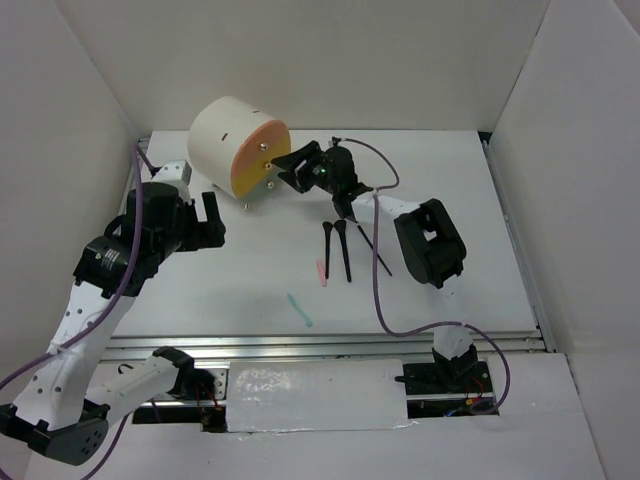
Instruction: Organize the makeup
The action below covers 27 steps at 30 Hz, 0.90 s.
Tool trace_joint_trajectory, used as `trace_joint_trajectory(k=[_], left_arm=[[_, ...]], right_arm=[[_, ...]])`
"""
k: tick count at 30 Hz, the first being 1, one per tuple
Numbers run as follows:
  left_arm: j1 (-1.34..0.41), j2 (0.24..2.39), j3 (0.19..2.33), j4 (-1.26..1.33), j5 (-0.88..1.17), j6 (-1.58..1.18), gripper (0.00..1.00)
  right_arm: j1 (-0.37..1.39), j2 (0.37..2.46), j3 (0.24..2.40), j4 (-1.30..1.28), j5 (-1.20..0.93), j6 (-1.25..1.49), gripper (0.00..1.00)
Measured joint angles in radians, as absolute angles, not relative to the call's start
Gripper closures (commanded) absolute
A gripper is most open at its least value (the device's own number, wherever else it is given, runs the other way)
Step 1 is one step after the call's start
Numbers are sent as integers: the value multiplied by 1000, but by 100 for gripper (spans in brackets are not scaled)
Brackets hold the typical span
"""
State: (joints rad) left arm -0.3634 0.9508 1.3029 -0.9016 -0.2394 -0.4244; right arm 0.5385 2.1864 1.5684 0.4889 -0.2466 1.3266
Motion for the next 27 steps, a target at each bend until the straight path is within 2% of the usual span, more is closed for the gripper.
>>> trace_joint_trajectory(k=[7, 16, 27], left_arm=[[-363, 940, 1303, -921, -239, -424, 0], [-363, 924, 1296, -931, -228, -426, 1], [-363, 879, 1255, -952, -226, -449, 1]], right_arm=[[503, 2135, 1449, 580, -255, 1343, 39], [495, 2299, 1652, 581, -358, 1355, 39], [495, 2381, 1741, 547, -411, 1366, 40]])
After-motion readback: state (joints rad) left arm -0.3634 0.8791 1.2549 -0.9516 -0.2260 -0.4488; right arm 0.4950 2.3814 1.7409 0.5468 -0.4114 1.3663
